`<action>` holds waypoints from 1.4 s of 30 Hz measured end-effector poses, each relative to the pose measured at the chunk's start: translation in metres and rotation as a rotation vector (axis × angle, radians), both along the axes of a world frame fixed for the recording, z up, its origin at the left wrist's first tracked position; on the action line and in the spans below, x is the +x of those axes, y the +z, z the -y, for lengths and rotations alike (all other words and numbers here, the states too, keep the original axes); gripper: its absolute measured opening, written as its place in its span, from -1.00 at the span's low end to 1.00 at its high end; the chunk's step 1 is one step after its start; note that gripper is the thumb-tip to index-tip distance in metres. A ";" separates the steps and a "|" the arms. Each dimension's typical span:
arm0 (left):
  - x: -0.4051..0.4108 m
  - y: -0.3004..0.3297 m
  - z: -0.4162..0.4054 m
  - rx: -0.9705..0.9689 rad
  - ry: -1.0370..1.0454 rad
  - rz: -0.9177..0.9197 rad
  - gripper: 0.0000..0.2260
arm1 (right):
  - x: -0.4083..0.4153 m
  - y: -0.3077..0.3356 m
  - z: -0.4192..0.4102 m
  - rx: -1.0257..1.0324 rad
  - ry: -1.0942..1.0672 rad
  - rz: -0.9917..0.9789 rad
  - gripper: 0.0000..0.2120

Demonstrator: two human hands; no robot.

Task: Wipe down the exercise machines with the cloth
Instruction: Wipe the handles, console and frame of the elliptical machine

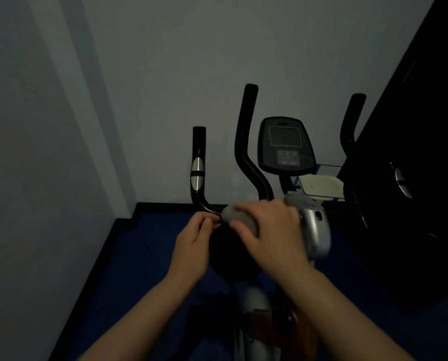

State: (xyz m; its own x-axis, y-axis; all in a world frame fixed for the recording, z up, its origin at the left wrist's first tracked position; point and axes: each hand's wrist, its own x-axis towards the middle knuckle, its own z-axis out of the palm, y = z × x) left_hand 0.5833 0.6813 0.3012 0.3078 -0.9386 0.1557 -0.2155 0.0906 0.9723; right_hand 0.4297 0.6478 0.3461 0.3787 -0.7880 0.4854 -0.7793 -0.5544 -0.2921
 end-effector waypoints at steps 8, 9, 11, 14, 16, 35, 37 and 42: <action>-0.016 -0.006 -0.009 0.004 0.077 -0.163 -0.73 | -0.012 -0.029 -0.030 -0.071 0.214 -0.013 -0.77; -0.016 -0.005 -0.008 0.001 0.085 -0.171 -0.73 | -0.009 -0.023 -0.025 -0.045 0.178 0.060 -0.76; -0.020 -0.004 -0.005 -0.003 0.115 -0.206 -0.72 | 0.007 -0.017 -0.019 -0.011 0.082 0.160 -0.72; -0.025 -0.002 -0.004 0.067 0.191 -0.320 -0.64 | 0.027 -0.034 -0.043 -0.009 0.032 0.080 -0.66; -0.023 -0.001 -0.002 0.101 0.213 -0.347 -0.54 | 0.020 -0.047 -0.061 -0.020 0.064 0.071 -0.65; -0.026 0.017 0.014 -0.005 0.094 0.229 -0.74 | -0.005 -0.034 -0.028 -0.136 -0.087 0.137 -0.68; -0.026 0.026 0.017 -0.002 0.069 0.321 -0.75 | -0.004 -0.040 -0.035 -0.114 0.009 0.050 -0.71; -0.028 0.032 0.026 0.126 0.012 0.487 -0.71 | -0.033 -0.013 -0.026 -0.029 0.021 0.427 -0.75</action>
State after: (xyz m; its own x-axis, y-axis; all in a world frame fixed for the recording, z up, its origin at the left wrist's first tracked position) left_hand 0.5558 0.6550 0.3336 0.2383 -0.9562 0.1701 -0.6476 -0.0259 0.7615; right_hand 0.3967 0.6742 0.3331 0.1547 -0.7662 0.6237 -0.5806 -0.5813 -0.5701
